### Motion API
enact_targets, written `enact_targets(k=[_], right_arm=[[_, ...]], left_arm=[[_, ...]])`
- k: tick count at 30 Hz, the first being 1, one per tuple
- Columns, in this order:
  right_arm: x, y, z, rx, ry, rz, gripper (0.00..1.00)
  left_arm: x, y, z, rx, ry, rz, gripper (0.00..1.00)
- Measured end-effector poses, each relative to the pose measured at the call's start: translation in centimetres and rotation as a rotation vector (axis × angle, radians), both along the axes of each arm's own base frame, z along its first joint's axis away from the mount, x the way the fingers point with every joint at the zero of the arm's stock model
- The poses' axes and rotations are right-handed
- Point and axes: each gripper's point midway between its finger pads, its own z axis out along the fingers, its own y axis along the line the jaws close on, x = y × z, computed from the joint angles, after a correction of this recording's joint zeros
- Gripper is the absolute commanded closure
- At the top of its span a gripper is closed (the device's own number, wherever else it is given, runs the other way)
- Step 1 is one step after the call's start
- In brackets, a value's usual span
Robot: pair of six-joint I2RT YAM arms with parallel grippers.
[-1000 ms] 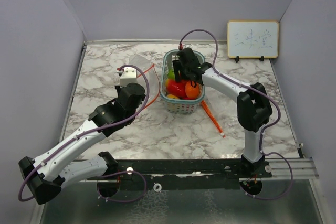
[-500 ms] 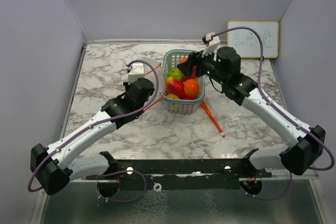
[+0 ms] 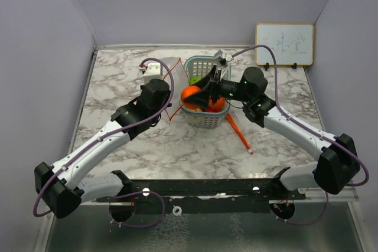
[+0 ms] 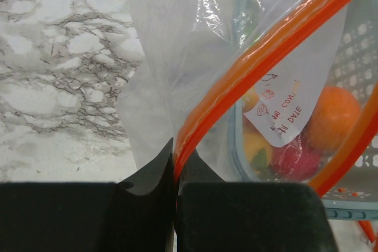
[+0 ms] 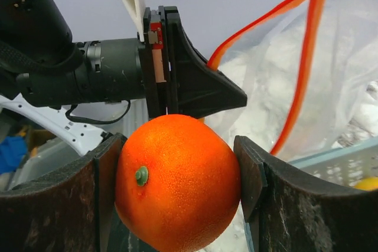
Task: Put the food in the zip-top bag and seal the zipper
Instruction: Pick up the fake fruit from the bin, then place the fake fruit in the zipper food storage bag.
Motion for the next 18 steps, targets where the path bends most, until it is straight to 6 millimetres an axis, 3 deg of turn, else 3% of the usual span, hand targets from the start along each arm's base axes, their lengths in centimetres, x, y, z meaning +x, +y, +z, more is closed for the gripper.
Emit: enact_targets(k=[6,10,18], right_arm=[[0.9,2.1,-1.2,0.048,0.071,0.053,0.68],[2.4,3.1,-0.8,0.069,0.083,0.022,0.68],[6.6,5.5,-0.1,0.034,0.082,-0.200,0.58]], left_arm=[[-0.3,-0.7,-0.1,-0.039,0.015,-0.026,1.00],[-0.6,-1.0,0.6,-0.076,0.009,-0.041,1.00],[-2.7,-0.8,2.3,-0.198,-0.019,-0.083,1.00]])
